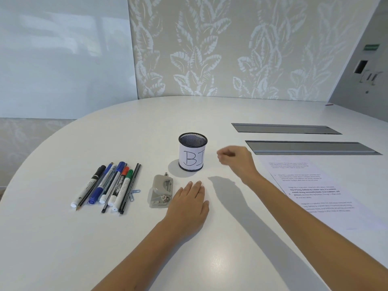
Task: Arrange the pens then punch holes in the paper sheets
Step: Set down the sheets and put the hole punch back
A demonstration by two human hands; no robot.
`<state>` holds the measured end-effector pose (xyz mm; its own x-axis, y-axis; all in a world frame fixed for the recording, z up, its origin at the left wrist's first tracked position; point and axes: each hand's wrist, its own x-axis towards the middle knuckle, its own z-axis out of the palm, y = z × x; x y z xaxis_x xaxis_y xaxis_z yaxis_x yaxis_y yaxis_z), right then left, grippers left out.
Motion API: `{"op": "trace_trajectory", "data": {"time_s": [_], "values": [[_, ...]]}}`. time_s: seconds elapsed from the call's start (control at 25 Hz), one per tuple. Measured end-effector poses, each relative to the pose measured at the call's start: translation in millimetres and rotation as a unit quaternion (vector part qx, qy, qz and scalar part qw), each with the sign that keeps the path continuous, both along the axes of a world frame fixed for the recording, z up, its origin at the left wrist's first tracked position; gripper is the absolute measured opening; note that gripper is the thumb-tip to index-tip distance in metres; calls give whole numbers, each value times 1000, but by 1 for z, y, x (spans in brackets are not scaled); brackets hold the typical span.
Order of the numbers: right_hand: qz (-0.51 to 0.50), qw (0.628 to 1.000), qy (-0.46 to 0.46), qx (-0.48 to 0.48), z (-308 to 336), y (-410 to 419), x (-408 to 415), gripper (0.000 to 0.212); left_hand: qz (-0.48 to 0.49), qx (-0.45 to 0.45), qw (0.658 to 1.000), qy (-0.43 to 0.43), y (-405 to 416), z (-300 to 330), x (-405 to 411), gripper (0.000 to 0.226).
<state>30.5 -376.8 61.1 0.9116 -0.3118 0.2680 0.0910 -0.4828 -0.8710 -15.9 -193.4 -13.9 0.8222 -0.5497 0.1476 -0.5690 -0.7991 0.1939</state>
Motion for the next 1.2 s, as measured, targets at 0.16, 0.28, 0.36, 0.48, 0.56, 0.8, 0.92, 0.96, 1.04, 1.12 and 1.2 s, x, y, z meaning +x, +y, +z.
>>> {"op": "trace_trajectory", "data": {"time_s": [0.16, 0.28, 0.36, 0.48, 0.56, 0.8, 0.92, 0.96, 1.04, 1.12, 1.2], "values": [[-2, 994, 45, -100, -33, -13, -25, 16, 1, -5, 1000, 0, 0, -1, 1, 55], [-2, 981, 35, -189, -44, -14, -34, 21, 2, -8, 1000, 1, -1, -1, 1, 55], [18, 970, 23, -242, -45, -11, -39, 25, 1, -9, 1000, 3, -1, -1, 1, 55], [102, 936, 4, -336, -45, -9, -44, 30, 0, -5, 1000, -6, 0, -2, 2, 55], [157, 903, 0, -399, -40, -15, -44, 31, 0, -4, 1000, -9, 0, -2, 2, 55], [233, 831, 37, -504, -26, -22, -41, 32, 1, -2, 1000, -12, -1, -4, 3, 55], [248, 787, 77, -559, -17, -15, -31, 29, 1, -5, 1000, -14, -1, -5, 4, 55], [248, 785, 91, -560, -13, -13, -27, 28, 1, -3, 1000, -15, 0, -5, 4, 55], [235, 805, 109, -533, -9, -10, -22, 28, 0, -2, 1000, -17, 0, -6, 4, 55], [223, 838, 112, -485, -9, -9, -22, 26, 1, -1, 1000, -15, 0, -6, 4, 55], [212, 867, 109, -438, -12, -11, -22, 22, 2, 0, 1000, -15, 0, -4, 3, 55]]}}
